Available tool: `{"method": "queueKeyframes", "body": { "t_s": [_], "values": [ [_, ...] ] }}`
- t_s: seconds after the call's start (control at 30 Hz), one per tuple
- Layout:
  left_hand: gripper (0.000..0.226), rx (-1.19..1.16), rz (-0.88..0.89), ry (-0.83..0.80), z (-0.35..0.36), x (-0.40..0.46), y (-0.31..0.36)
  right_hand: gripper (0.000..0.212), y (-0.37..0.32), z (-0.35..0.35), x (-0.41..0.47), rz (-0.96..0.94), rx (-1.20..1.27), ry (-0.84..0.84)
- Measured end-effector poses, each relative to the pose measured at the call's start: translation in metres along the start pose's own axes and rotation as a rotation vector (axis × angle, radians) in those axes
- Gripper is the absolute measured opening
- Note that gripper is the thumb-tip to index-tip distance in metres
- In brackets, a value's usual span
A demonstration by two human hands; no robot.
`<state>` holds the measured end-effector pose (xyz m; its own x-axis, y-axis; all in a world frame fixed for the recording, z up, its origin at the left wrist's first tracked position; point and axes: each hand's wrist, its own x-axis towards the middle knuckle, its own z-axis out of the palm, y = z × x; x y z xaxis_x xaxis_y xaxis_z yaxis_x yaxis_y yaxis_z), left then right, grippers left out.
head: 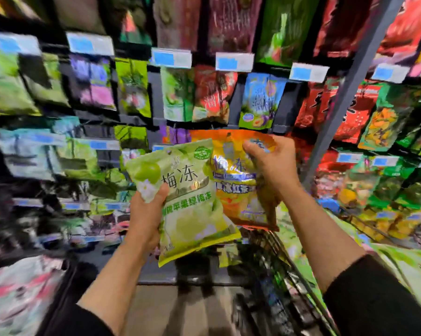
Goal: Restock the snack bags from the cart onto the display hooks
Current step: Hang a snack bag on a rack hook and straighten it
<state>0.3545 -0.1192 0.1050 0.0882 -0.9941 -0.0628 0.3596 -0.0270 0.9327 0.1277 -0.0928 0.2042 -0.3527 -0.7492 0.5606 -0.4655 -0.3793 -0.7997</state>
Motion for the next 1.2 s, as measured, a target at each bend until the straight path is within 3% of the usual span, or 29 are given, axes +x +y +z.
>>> {"method": "queueKeyframes", "body": {
  "t_s": [0.1,0.2,0.23,0.3,0.4,0.43,0.53,0.57,0.63,0.7,0.73,0.83,0.9,1.13,1.2],
  "values": [
    [0.031,-0.024,0.052,0.102,-0.062,0.025,0.027,0.024,-0.024,0.076,0.015,-0.083,0.016,-0.131],
    [0.07,-0.046,0.103,0.17,-0.123,0.051,0.064,0.024,-0.048,0.165,0.03,-0.158,0.05,-0.177],
    [0.066,-0.036,0.134,0.194,-0.144,0.062,0.078,0.025,-0.056,0.196,0.034,-0.175,0.062,-0.186],
    [0.037,-0.038,0.199,0.226,-0.187,0.083,0.104,0.024,-0.076,0.258,0.04,-0.208,0.113,-0.198],
    [0.077,0.057,0.281,0.3,-0.244,0.112,0.143,0.019,-0.11,0.344,0.047,-0.254,0.194,-0.171],
    [0.072,0.082,0.297,0.314,-0.261,0.12,0.156,0.019,-0.121,0.368,0.049,-0.256,0.218,-0.149],
    [0.009,0.085,0.367,0.372,-0.297,0.137,0.195,0.018,-0.146,0.434,0.058,-0.246,0.29,-0.124],
    [0.012,0.081,0.367,0.39,-0.308,0.146,0.201,0.015,-0.153,0.454,0.062,-0.25,0.295,-0.124],
    [0.018,0.068,0.36,0.426,-0.326,0.161,0.214,0.015,-0.165,0.488,0.068,-0.251,0.31,-0.126],
    [0.051,0.021,0.358,0.467,-0.345,0.181,0.22,0.023,-0.172,0.519,0.073,-0.251,0.315,-0.12],
    [0.057,0.027,0.375,0.477,-0.353,0.19,0.222,0.025,-0.173,0.533,0.077,-0.248,0.325,-0.127],
    [0.019,0.054,0.366,0.518,-0.368,0.213,0.227,0.027,-0.169,0.573,0.092,-0.232,0.355,-0.138],
    [0.012,0.08,0.392,0.548,-0.371,0.231,0.231,0.026,-0.167,0.595,0.109,-0.206,0.375,-0.136],
    [0.069,0.064,0.532,0.54,-0.349,0.307,0.289,0.024,-0.215,0.632,0.218,-0.259,0.543,-0.097],
    [0.068,0.043,0.568,0.535,-0.337,0.328,0.312,0.026,-0.237,0.634,0.251,-0.285,0.558,-0.081]
  ]
}}
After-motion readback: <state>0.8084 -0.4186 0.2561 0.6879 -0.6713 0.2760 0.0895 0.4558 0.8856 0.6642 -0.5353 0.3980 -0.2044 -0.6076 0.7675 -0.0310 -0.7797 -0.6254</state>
